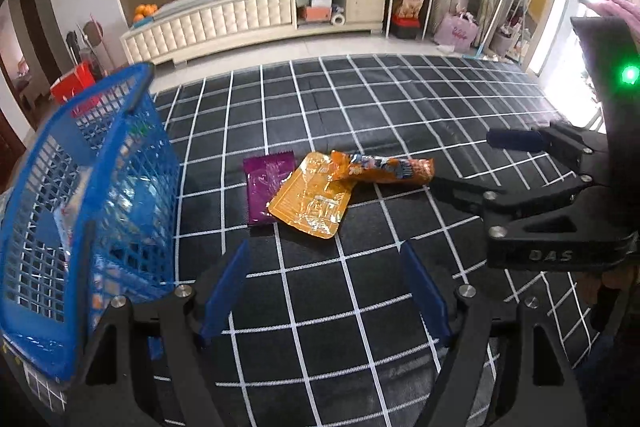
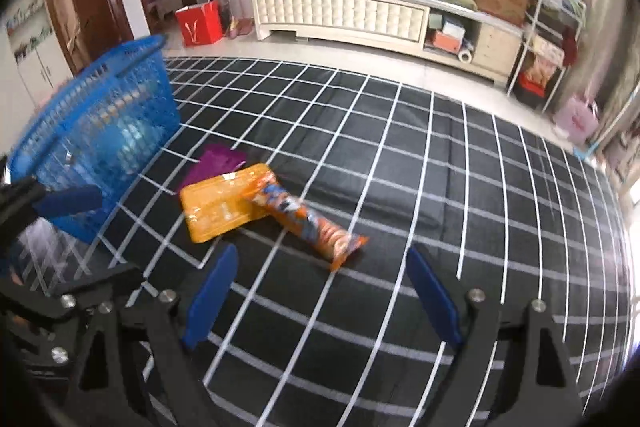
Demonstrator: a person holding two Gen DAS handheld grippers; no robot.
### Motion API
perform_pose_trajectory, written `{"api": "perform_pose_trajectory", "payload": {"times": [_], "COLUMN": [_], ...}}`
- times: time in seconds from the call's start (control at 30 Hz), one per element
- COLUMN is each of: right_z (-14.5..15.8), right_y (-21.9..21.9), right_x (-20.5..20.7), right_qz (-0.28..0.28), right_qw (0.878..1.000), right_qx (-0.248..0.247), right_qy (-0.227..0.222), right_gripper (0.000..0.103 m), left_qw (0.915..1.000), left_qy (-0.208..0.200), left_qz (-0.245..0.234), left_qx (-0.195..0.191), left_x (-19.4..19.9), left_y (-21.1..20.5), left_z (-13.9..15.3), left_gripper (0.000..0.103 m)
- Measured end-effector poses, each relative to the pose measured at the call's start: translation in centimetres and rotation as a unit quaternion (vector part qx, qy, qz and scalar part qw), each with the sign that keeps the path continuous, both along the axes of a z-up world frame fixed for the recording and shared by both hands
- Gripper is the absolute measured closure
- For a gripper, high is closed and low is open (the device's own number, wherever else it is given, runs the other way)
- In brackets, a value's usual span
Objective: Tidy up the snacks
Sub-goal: 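Move both tools back from the basket toward the remaining snacks, then grasp the orange-and-blue stick snack with the right gripper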
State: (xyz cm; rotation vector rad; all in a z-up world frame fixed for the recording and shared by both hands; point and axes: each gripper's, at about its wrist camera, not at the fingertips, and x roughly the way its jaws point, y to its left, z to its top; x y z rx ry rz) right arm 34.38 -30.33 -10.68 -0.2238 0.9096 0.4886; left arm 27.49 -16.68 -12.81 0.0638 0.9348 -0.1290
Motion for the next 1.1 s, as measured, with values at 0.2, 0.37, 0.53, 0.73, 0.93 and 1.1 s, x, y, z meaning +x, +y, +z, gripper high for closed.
{"api": "perform_pose_trajectory", "payload": {"times": [0.2,0.37,0.53,0.73,0.93,1.1], "right_z": [-1.7,-3.8,-4.3,-5.0,-5.0,-3.3], "right_y": [1.5,1.7,1.6,2.7,2.7,1.9], "right_x": [2.3,3.3,4.4,4.7,4.2,3.8], "right_qz": [0.037,0.032,0.039,0.066,0.067,0.040], "right_qw": [0.999,0.998,0.998,0.995,0.994,0.995], "right_qx": [0.000,-0.031,0.002,0.007,0.012,0.033], "right_qy": [0.015,0.034,0.054,0.068,0.089,0.085], "right_gripper": [0.023,0.031,0.035,0.058,0.077,0.078], "left_qw": [0.9990,0.9991,0.9989,0.9983,0.9976,0.9975], "left_qy": [0.003,0.021,0.045,0.045,0.051,0.064], "left_qz": [-0.015,-0.017,-0.014,-0.022,-0.025,-0.025], "left_qx": [0.043,0.034,0.003,0.028,0.038,0.019], "left_x": [2.0,3.8,5.1,5.6,6.1,6.9], "left_y": [-0.5,-0.2,0.4,0.1,0.1,0.3], "left_z": [-1.4,-2.9,-4.4,-4.4,-4.1,-3.6], "left_gripper": [0.028,0.028,0.028,0.028,0.028,0.028]}}
